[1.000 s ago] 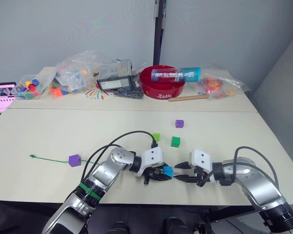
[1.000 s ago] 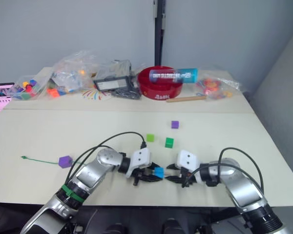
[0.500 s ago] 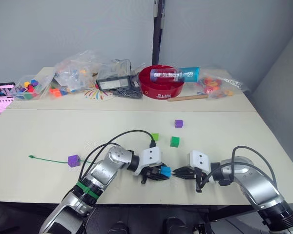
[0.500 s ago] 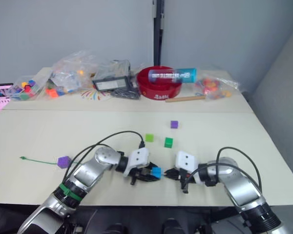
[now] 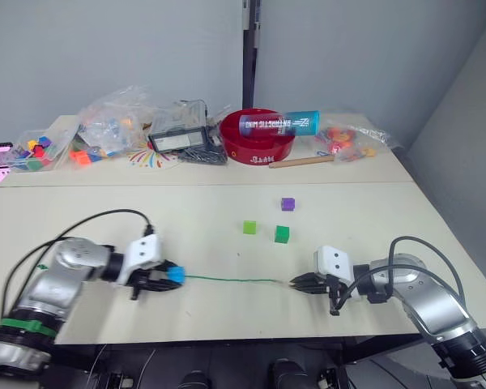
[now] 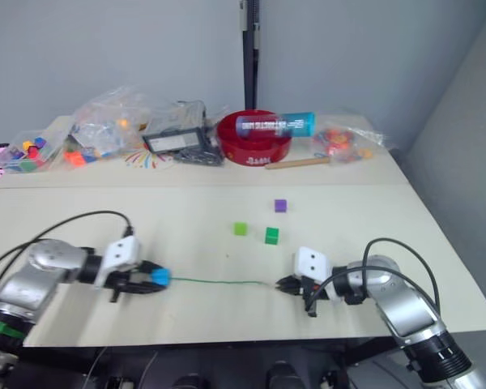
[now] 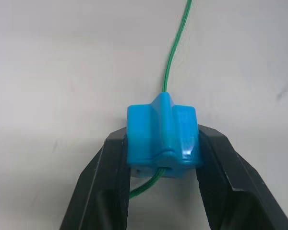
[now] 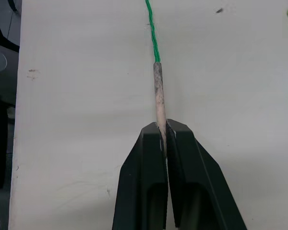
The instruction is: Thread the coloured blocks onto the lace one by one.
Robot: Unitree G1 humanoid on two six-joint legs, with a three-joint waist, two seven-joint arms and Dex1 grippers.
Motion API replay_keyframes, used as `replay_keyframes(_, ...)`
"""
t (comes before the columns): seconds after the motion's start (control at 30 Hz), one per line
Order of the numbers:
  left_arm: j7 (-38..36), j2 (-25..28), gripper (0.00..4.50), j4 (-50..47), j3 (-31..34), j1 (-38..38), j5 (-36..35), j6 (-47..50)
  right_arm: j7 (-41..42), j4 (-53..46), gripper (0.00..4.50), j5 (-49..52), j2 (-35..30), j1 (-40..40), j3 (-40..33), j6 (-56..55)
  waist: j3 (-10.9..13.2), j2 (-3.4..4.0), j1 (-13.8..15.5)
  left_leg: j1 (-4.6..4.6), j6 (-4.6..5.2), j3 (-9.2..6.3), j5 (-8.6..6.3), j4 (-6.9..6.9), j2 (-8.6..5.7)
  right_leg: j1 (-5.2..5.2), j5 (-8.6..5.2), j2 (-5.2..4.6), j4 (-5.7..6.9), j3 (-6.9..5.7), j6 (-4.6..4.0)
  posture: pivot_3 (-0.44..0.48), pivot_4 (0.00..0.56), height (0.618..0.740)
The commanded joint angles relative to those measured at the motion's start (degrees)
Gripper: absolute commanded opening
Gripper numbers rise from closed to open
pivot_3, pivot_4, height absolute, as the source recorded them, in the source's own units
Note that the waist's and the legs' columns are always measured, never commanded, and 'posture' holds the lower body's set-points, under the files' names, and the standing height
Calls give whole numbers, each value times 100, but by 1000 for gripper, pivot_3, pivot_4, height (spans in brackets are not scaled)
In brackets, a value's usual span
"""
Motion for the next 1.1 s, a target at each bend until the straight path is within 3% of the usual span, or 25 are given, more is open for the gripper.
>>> replay_keyframes(0.03, -307, 371, 1374, 606, 134, 221, 162, -461, 21, -194, 0, 46, 16, -99, -40, -109, 0, 0, -4, 0, 0, 0, 0, 0, 0, 0, 0, 0, 0, 0, 0, 0, 150, 731)
replay_keyframes(0.27, -252, 548, 1374, 1719, 198, 174, 466, -1436, 23, -73, 0, -7, 162, -251, 80, -147, -5, 11, -70, 5, 2, 3, -1, -3, 10, -3, 0, 7, 5, 1, -5, 0, 150, 731)
replay_keyframes(0.47, -335, 385, 1374, 1430, 344, 176, 90, -1278, 34, -57, 0, -8, 246, -329, 145, -147, -6, 16, -62, 6, 2, 3, -1, -2, 10, -2, 0, 7, 10, 1, -4, 0, 150, 731)
replay_keyframes(0.5, -357, 377, 2388, 1325, 391, 195, 2, -1127, 32, -70, 0, -6, 258, -329, 154, -143, -6, 16, -61, 6, 2, 3, -1, -2, 10, -3, 0, 8, 12, 1, -5, 0, 150, 731)
replay_keyframes(0.73, -434, 514, 4490, 655, 631, 157, -240, -564, 39, -54, 0, 20, 289, -394, 182, -117, -3, 14, -14, -1, 2, 2, -1, -1, 9, -7, 0, 6, 10, 0, -4, 0, 150, 731)
replay_keyframes(0.93, -794, 865, 4490, -240, 631, -566, -554, 503, 46, 16, 0, 28, 356, -483, 227, -105, 11, -12, 55, -16, 2, -2, -1, 1, 10, -15, 0, 7, 5, -5, -4, 0, 150, 731)
replay_keyframes(1.1, -387, 344, 4490, -1468, 454, -588, -1017, 1546, 1, 55, 0, -28, 491, -561, 321, -72, 10, -3, 73, -16, 2, 1, -2, 1, 4, -13, -2, 1, 1, -3, 0, 0, 150, 731)
